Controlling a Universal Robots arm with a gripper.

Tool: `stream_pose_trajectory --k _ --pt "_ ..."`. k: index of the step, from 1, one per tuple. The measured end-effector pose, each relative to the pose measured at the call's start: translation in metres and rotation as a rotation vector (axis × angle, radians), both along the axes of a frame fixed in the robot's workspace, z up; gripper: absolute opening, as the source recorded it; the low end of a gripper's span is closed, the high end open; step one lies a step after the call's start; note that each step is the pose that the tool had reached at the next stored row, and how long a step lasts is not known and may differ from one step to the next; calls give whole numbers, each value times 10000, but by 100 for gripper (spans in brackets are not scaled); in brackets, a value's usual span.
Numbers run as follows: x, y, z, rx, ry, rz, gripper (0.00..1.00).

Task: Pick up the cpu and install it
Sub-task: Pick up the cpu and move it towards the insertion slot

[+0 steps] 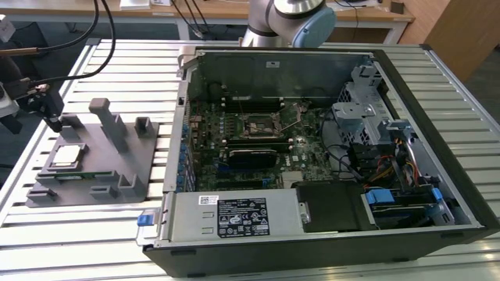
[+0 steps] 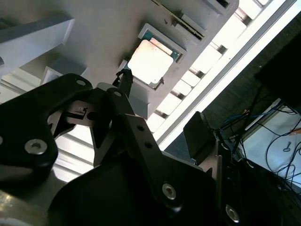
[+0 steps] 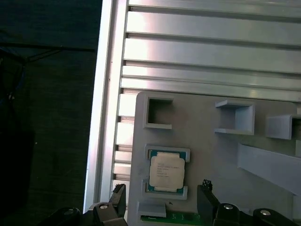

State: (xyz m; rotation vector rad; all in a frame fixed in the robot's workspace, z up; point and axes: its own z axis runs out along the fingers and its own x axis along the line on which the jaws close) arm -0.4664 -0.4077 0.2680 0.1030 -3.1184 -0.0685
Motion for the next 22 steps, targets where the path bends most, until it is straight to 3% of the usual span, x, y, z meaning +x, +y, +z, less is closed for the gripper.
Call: stream_pose_trajectory --k 22 --pt "17 1 -139 5 -7 -1 70"
